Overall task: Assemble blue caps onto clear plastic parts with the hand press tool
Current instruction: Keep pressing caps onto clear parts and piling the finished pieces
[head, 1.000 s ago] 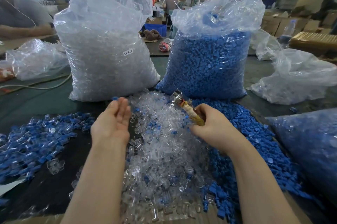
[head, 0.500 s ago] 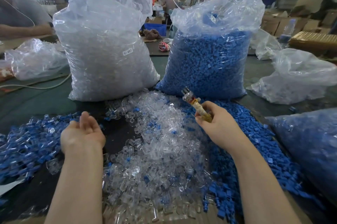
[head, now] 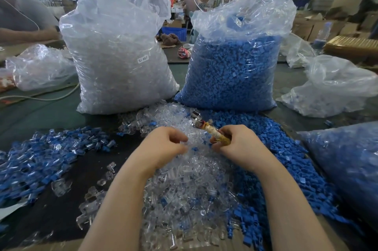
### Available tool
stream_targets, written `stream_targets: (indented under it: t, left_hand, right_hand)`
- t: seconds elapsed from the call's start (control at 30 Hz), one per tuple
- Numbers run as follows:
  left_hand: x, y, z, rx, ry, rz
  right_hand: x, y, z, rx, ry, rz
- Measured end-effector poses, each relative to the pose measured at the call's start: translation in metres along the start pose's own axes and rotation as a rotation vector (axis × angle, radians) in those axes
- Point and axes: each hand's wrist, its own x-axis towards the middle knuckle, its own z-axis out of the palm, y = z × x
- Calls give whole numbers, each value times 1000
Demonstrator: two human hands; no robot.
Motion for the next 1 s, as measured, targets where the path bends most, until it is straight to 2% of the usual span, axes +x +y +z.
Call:
stream_targets:
  t: [0.17, 0.4, 0.77, 0.87, 1.0]
  left_hand:
    - [1, 3, 2, 172, -16, 52]
    - [2, 1, 5, 176, 69, 84]
    - [1, -1, 3, -61, 161, 36]
    - [0, 2, 2, -187, 186, 20]
    - [-1, 7, 4, -417, 196, 26]
  right_hand:
    - [2, 0, 2, -48, -7, -15]
    - [3, 0, 6, -88, -7, -40]
    - [4, -1, 8, -94, -4, 44]
    - [3, 0, 9, -57, 41, 23]
    - [2, 1, 7, 107, 158, -35]
